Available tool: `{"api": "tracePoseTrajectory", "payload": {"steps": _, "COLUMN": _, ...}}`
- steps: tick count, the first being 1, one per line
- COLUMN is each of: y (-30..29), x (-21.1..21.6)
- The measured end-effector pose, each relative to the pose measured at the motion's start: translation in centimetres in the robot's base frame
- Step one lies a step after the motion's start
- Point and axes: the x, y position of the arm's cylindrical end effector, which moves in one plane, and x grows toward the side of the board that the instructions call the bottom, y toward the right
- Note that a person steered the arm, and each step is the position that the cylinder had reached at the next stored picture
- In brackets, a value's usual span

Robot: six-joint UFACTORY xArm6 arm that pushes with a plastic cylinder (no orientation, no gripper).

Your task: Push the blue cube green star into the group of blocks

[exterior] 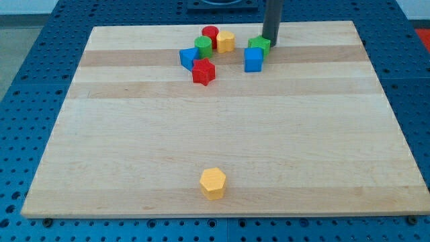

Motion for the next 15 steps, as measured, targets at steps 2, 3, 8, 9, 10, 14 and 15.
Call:
{"api": "tracePoseTrajectory", "payload": {"steps": 2, "y": -4.5, "x": 2.1}}
{"api": "tracePoseTrajectory", "payload": {"steps": 3, "y": -5.3, "x": 2.4}}
{"api": "tracePoseTrajectory", "payload": {"steps": 8, "y": 1.6, "x": 7.7}}
{"api": "tracePoseTrajectory", "payload": {"steps": 9, "y": -1.0, "x": 7.7}}
{"api": "tracePoseTrajectory", "payload": {"steps": 10, "y": -1.4, "x": 8.6}}
{"api": "tracePoseTrajectory", "payload": {"steps": 14, "y": -2.2, "x": 9.3}}
{"api": "tracePoseTrajectory", "payload": {"steps": 15, "y": -4.1, "x": 7.2}}
